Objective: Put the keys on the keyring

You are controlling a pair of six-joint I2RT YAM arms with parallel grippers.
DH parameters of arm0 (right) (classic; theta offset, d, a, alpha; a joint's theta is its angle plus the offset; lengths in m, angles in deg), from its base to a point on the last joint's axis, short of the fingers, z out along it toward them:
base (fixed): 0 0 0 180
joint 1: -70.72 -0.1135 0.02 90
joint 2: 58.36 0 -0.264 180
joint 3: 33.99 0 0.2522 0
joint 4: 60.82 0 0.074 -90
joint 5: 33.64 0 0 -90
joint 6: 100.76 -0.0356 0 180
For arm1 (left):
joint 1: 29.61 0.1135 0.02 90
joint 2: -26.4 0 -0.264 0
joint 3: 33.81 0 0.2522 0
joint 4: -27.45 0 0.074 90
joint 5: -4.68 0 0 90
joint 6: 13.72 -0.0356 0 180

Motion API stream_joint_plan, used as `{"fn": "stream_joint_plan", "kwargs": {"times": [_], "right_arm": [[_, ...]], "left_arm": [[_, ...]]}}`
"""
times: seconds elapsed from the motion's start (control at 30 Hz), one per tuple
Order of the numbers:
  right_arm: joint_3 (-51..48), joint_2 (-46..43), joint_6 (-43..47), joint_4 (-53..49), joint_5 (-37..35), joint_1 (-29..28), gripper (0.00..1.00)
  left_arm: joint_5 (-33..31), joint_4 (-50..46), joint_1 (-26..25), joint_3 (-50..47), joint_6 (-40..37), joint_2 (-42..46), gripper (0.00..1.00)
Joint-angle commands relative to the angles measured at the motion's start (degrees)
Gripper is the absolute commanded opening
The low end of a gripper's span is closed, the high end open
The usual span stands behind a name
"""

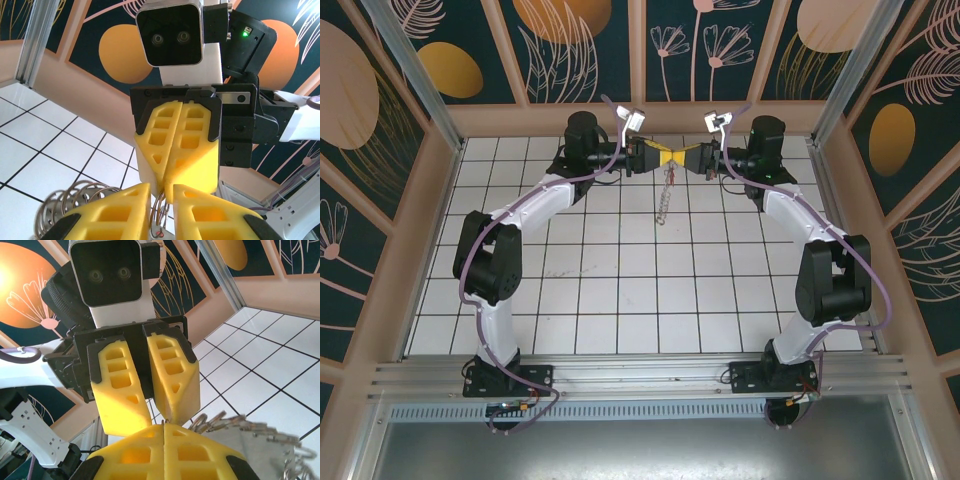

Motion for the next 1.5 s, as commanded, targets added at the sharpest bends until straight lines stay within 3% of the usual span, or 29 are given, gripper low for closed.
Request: {"fn": "stream_joint_plan", "kwargs": {"times": [0.0, 0.37, 0.7, 0.73, 0.8, 0.9, 1.47], "right_arm": [[1.3, 0.4, 0.0, 3.3, 0.5, -0.3, 0.00], [1.0, 0.6, -0.6, 3.8, 0.0, -0.1, 0.00], [0.0, -1.1, -4.3, 7.8, -0.6, -0.1, 0.00], [0.0, -1.3, -4.5, 7.8, -1.1, 0.0, 0.01], [-0.3, -2.0, -4.9, 7.9, -2.1, 0.1, 0.20], [-2.0, -3.5, -6.1, 9.5, -3.1, 0.7, 0.34], [-21.5, -10.9, -21.5, 34.5, -9.0, 0.6, 0.46]], "left_arm": [[1.7, 2.8, 0.1, -0.6, 0.0, -0.4, 0.18], [2.2, 2.9, 0.1, -1.6, -0.5, 0.4, 0.00], [0.7, 13.6, 0.0, -6.3, 5.5, 2.9, 0.00], [0.2, 14.8, 0.0, -6.7, 6.0, 3.1, 0.00], [-0.7, 16.3, 0.0, -7.3, 7.2, 3.6, 0.00], [-1.7, 18.6, 0.0, -7.7, 9.0, 4.0, 0.00], [-10.0, 31.8, -0.2, -14.3, 17.3, 7.5, 0.00]]}}
